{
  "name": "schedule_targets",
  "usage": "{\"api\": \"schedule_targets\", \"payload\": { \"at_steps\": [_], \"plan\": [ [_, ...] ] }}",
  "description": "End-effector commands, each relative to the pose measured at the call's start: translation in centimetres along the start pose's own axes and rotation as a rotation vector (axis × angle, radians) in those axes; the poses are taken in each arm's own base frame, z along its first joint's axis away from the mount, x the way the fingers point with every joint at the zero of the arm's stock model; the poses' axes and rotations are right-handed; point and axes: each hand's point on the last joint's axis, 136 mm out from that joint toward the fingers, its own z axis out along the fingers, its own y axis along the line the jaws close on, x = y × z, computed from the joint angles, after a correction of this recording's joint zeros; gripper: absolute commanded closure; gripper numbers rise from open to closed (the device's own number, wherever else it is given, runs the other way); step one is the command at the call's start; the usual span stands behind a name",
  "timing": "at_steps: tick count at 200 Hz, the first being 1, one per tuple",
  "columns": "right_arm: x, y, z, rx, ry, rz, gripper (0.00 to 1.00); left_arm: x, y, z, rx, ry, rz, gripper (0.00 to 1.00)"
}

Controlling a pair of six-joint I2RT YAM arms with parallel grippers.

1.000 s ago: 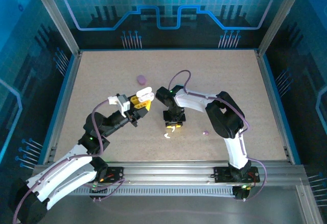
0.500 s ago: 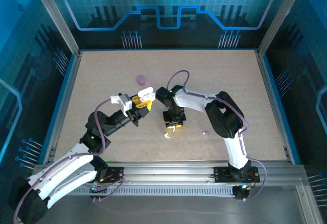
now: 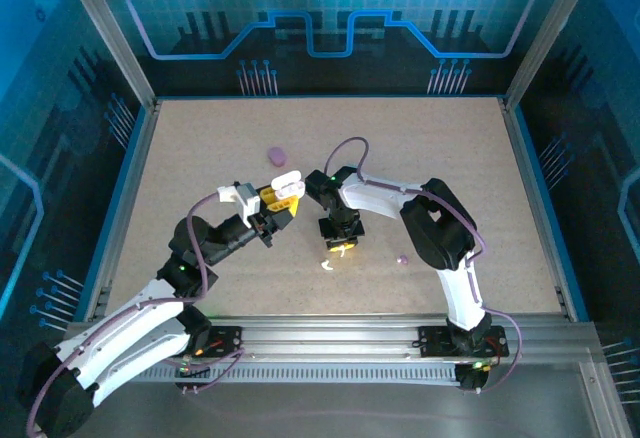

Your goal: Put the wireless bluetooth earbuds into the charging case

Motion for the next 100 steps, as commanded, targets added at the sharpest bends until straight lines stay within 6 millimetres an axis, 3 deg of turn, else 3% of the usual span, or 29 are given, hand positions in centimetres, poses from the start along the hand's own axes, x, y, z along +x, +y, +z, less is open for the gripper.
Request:
{"api": "schedule_targets", "payload": {
  "at_steps": [1, 21, 44, 100],
  "plan": [
    [-0.4, -0.4, -0.8, 0.019, -0.046, -0.022, 0.72, -1.3, -0.4, 0.1, 0.014, -0.042, 0.011, 0.78],
    [-0.9, -1.2, -3.1, -0.008, -0.114, -0.003, 0.72, -1.2, -0.2, 0.2, 0.009, -0.038, 0.008, 0.78],
    [-1.7, -2.4, -7.1, -0.041, -0.241, 0.009, 0.72, -0.7, 0.0, 0.6, 0.000, -0.026, -0.006, 0.79],
    [-2.2, -5.3, -20.8, -0.091, -0.688, -0.034, 0.72, 1.6, 0.6, 2.5, 0.008, 0.013, -0.070, 0.79]
  ]
}}
